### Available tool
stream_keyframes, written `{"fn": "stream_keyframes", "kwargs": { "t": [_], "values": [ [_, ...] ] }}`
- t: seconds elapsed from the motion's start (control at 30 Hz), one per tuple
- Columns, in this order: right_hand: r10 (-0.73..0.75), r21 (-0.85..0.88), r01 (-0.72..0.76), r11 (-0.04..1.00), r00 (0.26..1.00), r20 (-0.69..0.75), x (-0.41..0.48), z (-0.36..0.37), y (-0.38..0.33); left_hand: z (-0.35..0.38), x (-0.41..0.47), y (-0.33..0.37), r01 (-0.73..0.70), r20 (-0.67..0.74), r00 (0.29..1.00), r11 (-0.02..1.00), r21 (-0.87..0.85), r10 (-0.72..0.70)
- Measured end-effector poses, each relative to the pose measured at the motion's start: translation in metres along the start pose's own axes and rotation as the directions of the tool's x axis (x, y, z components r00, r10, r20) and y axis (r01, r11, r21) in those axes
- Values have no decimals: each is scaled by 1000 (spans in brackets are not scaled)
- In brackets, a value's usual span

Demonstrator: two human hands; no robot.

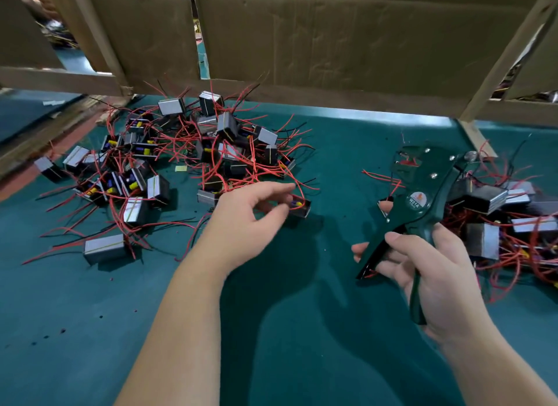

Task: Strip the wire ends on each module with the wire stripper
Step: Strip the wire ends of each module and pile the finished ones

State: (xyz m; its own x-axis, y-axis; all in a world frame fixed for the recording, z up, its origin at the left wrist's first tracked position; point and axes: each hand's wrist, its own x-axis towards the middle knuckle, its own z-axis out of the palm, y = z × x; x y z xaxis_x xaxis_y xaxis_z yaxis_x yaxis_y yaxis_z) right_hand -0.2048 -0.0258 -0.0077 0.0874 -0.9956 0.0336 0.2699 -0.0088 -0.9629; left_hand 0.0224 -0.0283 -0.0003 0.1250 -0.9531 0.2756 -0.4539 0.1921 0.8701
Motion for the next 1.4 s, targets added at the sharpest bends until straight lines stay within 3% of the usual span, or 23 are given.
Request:
{"fn": "stream_keyframes", "kwargs": {
  "t": [0.07, 0.2, 0.37, 0.47, 0.57, 0.63, 0.73, 0.8, 0.87, 0.97, 1.0, 1.07, 1.1, 1.17, 1.3, 1.4],
  "values": [
    [14, 21, -14, 1000, 1000, 0, 0, -1, 1, 0, -1, -1, 11, 4, 1000, 1000, -5, -11],
    [26, 53, -25, 998, 1000, -12, 0, -2, 0, -13, 0, 2, -84, -130, 988, 996, -39, 79],
    [29, 68, -29, 997, 1000, -2, 1, -1, -2, -22, -6, 5, -147, -148, 969, 942, 301, 198],
    [47, 88, -47, 995, 999, 2, 1, -1, -2, -23, -6, 3, -24, -311, 927, 860, 510, 211],
    [58, 90, -58, 994, 998, -1, 1, 0, -3, -32, -6, 1, 232, -523, 852, 884, 405, 16],
    [72, 91, -71, 993, 997, 1, 0, 1, -3, -37, -8, -4, 397, -547, 821, 853, 339, -165],
    [79, 92, -79, 993, 997, 3, 0, 2, -2, -40, -9, -9, 522, -481, 804, 802, 291, -349],
    [78, 88, -78, 993, 997, 6, 0, 3, -3, -40, -9, -13, 549, -448, 803, 782, 296, -393],
    [76, 85, -77, 993, 997, 10, 0, 3, -3, -39, -8, -14, 522, -447, 821, 784, 336, -355],
    [73, 78, -74, 994, 997, 13, 0, 4, -3, -36, -5, -8, 381, -483, 855, 858, 343, -187],
    [69, 77, -70, 995, 998, 13, 0, 4, -3, -35, -3, -6, 314, -495, 854, 919, 238, -163],
    [66, 84, -67, 994, 998, 13, 0, 4, -4, -31, 0, 3, 164, -483, 848, 975, -150, -217],
    [66, 89, -67, 994, 998, 16, 0, 4, -5, -29, 0, 8, 88, -457, 858, 943, -320, -235],
    [70, 100, -71, 992, 997, 21, 0, 5, -6, -25, 0, 15, -24, -399, 899, 890, -455, -180],
    [94, 166, -102, 981, 994, 56, 0, 8, -10, -17, -5, 19, -76, -152, 988, 904, -420, 12],
    [165, 366, -259, 894, 949, 268, 0, 8, -21, -12, -10, 21, -10, 162, 983, 912, -411, 84]
  ]
}}
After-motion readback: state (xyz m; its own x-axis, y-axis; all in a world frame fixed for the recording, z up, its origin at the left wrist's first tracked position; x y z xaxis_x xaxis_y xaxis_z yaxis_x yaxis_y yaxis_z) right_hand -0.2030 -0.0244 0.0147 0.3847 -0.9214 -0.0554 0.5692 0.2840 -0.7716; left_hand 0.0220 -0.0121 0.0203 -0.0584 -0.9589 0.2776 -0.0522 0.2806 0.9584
